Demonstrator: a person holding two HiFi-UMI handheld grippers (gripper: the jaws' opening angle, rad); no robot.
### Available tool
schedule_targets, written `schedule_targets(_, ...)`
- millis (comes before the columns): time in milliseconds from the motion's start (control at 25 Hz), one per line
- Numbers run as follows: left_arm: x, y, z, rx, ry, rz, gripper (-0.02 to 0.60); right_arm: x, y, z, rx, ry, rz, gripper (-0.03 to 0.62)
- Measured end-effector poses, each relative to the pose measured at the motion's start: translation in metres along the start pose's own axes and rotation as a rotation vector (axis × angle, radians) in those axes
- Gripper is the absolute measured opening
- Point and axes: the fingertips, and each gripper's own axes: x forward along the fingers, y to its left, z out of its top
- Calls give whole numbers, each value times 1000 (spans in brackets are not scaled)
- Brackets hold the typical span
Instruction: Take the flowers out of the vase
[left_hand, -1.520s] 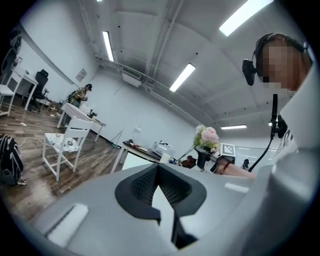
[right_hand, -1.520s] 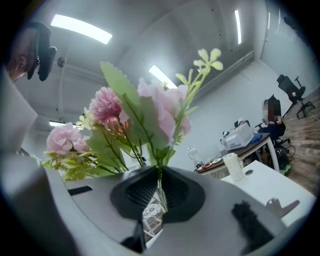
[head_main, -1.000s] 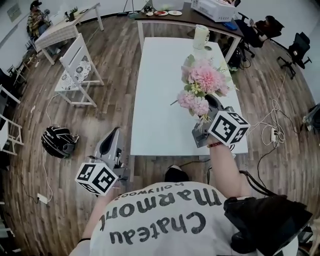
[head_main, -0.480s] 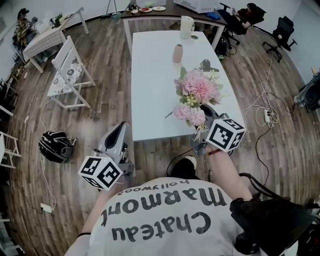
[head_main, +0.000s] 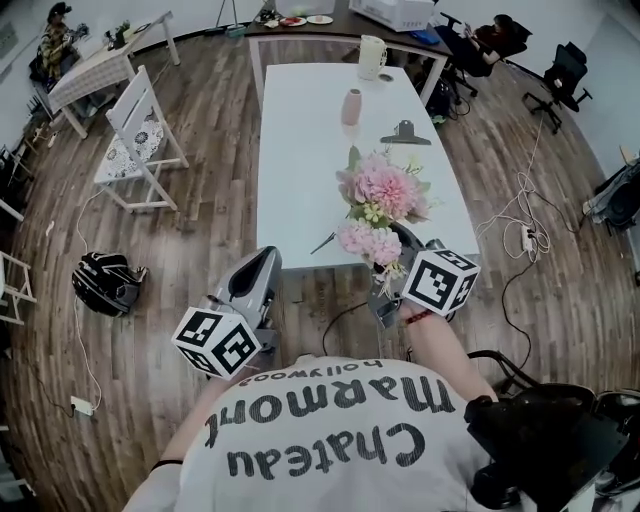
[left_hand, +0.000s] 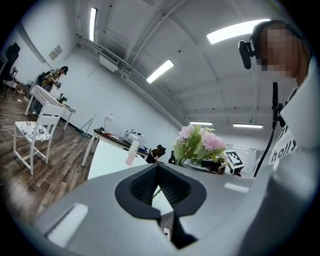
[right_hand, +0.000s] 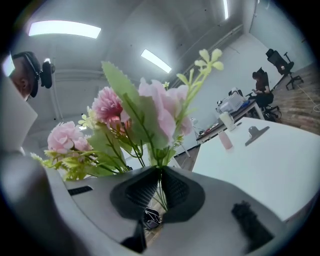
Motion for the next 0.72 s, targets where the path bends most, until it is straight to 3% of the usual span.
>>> schedule_targets(360,-4,-64,-52,-33,54,-2,5,-59,-4,-17,20,58,7,32)
schedule_targets(720,-19,-108,-66,-18,51,17,5,-113,-6,-13,40,38,-2,31)
